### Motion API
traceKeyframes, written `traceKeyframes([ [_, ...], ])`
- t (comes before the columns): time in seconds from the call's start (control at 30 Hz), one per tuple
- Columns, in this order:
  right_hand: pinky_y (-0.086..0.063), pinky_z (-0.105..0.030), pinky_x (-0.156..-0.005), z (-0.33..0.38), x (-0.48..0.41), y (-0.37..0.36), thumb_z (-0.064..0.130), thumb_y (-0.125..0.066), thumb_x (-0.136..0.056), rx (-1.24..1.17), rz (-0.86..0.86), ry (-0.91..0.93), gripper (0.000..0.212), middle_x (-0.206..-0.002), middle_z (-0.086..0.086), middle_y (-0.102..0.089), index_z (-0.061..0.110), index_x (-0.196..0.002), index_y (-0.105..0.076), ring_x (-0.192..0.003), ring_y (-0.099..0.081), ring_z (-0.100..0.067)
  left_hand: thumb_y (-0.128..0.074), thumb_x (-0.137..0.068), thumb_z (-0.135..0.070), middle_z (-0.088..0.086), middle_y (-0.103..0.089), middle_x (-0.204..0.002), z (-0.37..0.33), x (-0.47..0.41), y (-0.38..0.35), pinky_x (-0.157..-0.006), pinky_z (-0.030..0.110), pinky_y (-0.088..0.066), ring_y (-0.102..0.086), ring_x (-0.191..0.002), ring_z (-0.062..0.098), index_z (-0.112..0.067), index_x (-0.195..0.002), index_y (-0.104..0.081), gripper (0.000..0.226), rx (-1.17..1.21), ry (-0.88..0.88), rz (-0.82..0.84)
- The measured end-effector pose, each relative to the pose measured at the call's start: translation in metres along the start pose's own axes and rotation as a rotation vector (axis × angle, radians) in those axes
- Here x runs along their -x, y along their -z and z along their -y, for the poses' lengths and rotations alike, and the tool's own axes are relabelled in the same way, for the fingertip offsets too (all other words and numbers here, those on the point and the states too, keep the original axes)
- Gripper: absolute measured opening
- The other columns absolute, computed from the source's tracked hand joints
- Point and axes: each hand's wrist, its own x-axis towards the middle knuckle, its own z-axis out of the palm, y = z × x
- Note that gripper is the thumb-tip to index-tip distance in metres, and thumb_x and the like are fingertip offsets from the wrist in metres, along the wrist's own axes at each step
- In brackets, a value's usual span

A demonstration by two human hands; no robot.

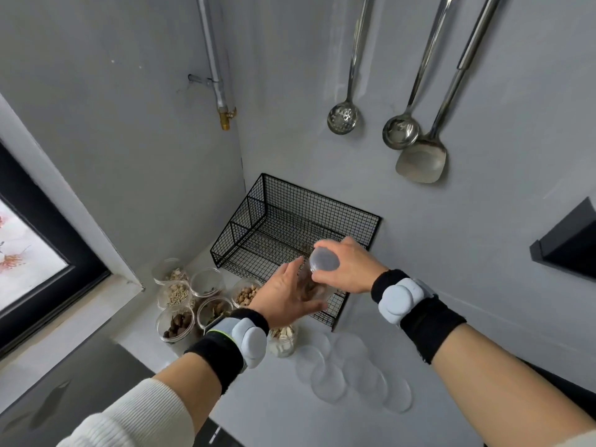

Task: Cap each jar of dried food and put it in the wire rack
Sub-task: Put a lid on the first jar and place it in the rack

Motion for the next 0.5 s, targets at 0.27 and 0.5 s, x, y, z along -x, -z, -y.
traceKeyframes([
  [0.27,-0.049,-0.043,-0.108,-0.04,-0.036,0.047,0.05,-0.075,-0.08,-0.038,-0.202,-0.15,0.084,-0.145,-0.011,-0.044,0.037,-0.155,-0.04,-0.126,-0.058,-0.034,-0.068,-0.092,-0.056,0.006,-0.047,-0.155,-0.014,-0.049,-0.003,-0.105,0.027,-0.035,-0.049,-0.138,0.021,-0.02,-0.159,-0.029,0.085,-0.061,-0.081,-0.007],
  [0.5,-0.053,-0.043,-0.096,-0.062,-0.067,0.049,0.048,-0.078,-0.078,0.018,-0.233,-0.164,0.067,-0.128,-0.009,-0.051,0.027,-0.131,-0.045,-0.112,-0.058,-0.033,-0.064,-0.094,-0.057,0.003,-0.048,-0.151,-0.016,-0.082,-0.017,-0.105,0.036,-0.046,-0.052,-0.133,0.02,-0.025,-0.158,-0.028,0.08,-0.076,-0.06,0.029],
])
